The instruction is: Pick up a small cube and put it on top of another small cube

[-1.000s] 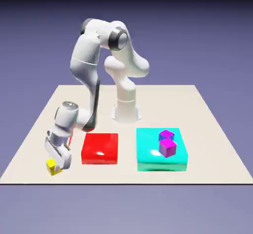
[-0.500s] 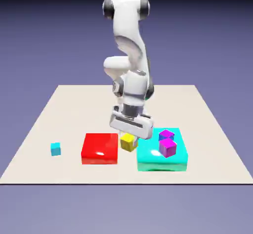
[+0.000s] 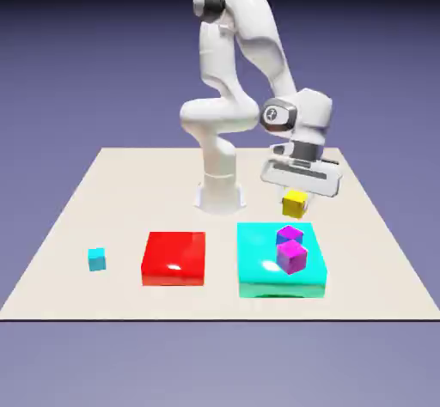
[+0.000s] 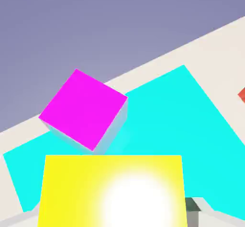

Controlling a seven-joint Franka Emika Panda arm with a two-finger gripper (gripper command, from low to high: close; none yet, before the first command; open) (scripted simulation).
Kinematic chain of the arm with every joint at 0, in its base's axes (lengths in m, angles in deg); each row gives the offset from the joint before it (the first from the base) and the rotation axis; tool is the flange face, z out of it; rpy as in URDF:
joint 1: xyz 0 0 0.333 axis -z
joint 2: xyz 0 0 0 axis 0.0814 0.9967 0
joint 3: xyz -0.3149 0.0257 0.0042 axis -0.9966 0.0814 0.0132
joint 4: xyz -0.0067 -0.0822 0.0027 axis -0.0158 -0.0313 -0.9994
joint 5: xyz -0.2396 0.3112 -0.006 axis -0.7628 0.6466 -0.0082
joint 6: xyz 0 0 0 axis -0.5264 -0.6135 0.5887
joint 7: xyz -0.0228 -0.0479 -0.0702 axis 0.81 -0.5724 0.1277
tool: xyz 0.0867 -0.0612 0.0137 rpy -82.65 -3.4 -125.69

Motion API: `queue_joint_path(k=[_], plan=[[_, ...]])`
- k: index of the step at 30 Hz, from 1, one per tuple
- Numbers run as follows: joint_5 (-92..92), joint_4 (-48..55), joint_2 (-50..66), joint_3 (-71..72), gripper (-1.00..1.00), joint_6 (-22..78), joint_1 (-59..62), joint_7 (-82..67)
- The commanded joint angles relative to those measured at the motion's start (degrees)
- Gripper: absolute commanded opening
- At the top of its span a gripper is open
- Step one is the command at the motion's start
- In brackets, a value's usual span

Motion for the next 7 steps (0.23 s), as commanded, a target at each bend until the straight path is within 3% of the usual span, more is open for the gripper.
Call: queue_joint_path(k=[1, 4, 5, 7], plan=[[-2.50, 0.18, 1.60, -0.17, -1.00, -0.99, 0.54, 1.89], [-8.30, 0.61, 5.33, -0.54, -1.00, -3.44, 1.80, 6.27], [-8.30, 0.61, 5.33, -0.54, 1.00, -3.44, 1.80, 6.27], [-5.81, 0.43, 3.73, -0.38, 1.00, -2.39, 1.26, 4.39]])
